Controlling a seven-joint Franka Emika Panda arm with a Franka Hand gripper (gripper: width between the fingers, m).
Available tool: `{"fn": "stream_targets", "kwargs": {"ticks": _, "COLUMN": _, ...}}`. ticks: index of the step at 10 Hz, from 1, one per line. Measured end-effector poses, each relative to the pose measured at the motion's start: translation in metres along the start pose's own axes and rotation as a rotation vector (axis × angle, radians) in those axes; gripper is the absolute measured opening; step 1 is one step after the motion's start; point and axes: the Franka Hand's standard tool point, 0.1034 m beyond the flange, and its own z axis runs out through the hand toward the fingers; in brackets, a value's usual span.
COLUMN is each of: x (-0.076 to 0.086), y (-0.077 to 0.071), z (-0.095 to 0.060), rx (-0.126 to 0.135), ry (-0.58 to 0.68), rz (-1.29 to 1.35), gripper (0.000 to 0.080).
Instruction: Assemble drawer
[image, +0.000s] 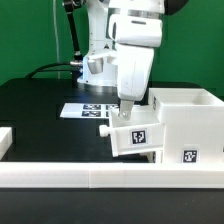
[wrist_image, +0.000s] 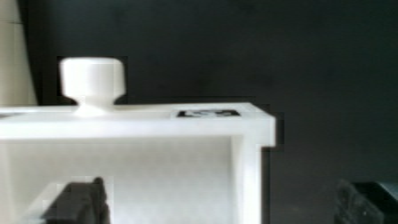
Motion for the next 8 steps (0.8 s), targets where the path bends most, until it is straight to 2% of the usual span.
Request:
{"fn": "stream_targets", "kwargs": {"ticks": 1, "x": -0.011, "y": 0.002, "z": -0.005, "rx": 0.002, "ry": -0.005, "rz": -0.011, "gripper": 0.0645}}
{"fn": "stream_targets", "kwargs": {"ticks": 3, "x": -0.043, "y": 0.015, "z": -0.013, "rx": 0.017, "ry": -0.021, "rz": -0.026, "gripper": 0.0648}}
{"fn": "stream_targets", "kwargs": {"ticks": 4, "x": -0.051, "y": 0.02, "z": -0.014, "rx": 0.014, "ry": -0.023, "rz": -0.029, "gripper": 0.0648}}
{"fn": "stream_targets", "kwargs": {"ticks": 5, "x": -0.058, "y": 0.021, "z": -0.015, "rx": 0.016, "ry": -0.025, "rz": -0.027, "gripper": 0.0648}}
{"fn": "stream_targets", "kwargs": {"ticks": 6, "x": -0.056, "y": 0.02, "z": -0.014, "rx": 0.018, "ry": -0.024, "rz": -0.025, "gripper": 0.0648}}
{"fn": "stream_targets", "kwargs": {"ticks": 7, "x": -0.054, "y": 0.021, "z": -0.014, "rx": 0.0, "ry": -0.02, "rz": -0.026, "gripper": 0.0648}}
{"fn": "stream_targets", "kwargs": {"ticks": 8, "x": -0.055, "y": 0.02, "z": -0.011, "rx": 0.005, "ry": -0.019, "rz": -0.029, "gripper": 0.0648}}
